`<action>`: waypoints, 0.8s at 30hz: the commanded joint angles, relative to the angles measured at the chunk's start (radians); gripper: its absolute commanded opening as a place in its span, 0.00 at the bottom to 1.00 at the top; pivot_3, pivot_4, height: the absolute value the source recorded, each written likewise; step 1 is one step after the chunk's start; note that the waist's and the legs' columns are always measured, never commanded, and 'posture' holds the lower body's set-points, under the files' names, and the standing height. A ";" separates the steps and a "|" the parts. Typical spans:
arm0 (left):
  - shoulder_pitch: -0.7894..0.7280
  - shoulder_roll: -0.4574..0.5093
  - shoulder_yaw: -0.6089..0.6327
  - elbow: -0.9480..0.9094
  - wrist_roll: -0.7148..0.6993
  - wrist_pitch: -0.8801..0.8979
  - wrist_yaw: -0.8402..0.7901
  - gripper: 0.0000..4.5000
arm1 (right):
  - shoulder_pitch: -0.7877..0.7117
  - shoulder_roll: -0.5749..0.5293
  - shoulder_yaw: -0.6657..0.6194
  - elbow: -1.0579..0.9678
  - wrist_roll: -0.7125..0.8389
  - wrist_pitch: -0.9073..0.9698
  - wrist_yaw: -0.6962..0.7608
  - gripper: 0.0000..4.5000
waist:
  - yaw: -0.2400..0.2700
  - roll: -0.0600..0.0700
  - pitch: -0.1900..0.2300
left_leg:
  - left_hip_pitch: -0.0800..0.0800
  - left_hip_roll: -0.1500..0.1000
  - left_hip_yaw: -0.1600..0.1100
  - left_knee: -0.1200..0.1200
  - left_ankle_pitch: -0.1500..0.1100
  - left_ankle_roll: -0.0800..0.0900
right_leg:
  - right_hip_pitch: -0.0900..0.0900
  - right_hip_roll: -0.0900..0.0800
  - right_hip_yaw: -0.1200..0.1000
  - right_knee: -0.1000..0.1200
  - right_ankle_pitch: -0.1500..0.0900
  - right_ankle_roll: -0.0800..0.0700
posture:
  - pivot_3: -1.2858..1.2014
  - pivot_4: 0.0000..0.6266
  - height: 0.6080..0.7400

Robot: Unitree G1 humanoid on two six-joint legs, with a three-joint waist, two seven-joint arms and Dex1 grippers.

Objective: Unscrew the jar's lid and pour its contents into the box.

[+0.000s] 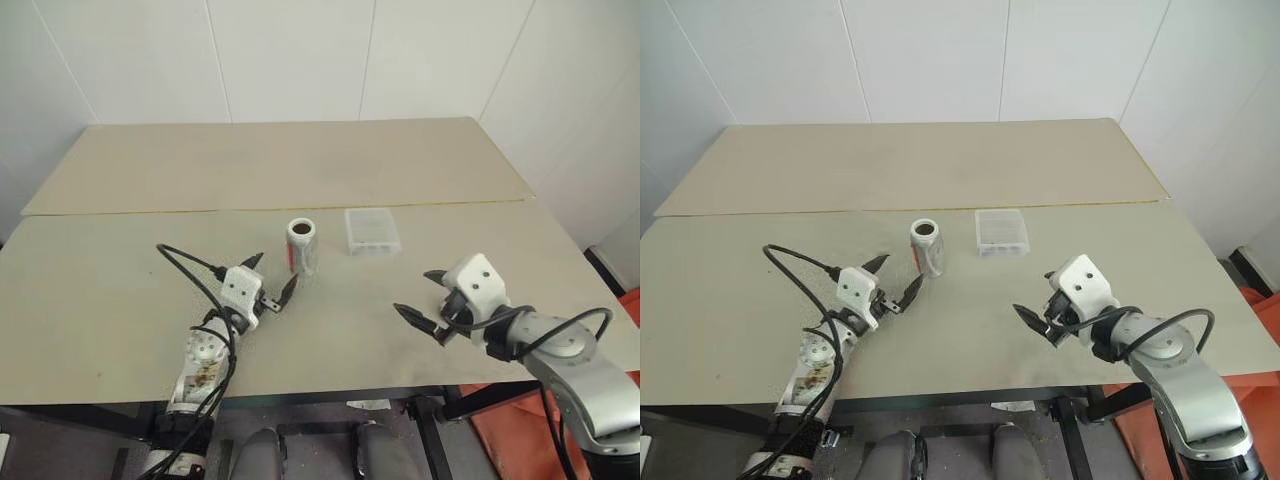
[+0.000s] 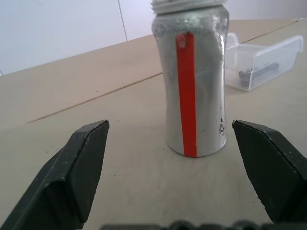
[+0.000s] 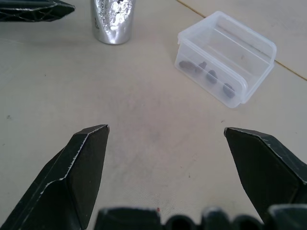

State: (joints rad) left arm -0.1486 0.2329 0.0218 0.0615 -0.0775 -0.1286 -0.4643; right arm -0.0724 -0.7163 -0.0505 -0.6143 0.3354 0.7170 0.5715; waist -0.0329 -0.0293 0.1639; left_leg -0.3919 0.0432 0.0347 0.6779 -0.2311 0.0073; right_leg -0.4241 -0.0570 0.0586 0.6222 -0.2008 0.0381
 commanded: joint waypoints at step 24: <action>0.369 0.674 0.592 -0.453 -0.756 0.424 -0.749 0.99 | 0.106 -0.295 -0.507 0.257 0.193 -0.358 0.589 1.00 | 0.015 -0.003 0.003 | -0.007 0.004 0.007 -0.004 -0.001 -0.001 | -0.014 0.000 0.000 0.000 -0.004 -0.004 | 0.52 0.24 1.00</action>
State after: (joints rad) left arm 0.2167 0.9073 0.5813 -0.3601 -0.8258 0.2926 -1.2123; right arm 0.0443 -0.9925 -0.5335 -0.3457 0.5300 0.3804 1.1572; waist -0.0178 -0.0319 0.1671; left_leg -0.3993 0.0477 0.0423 0.6737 -0.2317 0.0064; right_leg -0.4390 -0.0572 0.0591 0.6224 -0.2047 0.0341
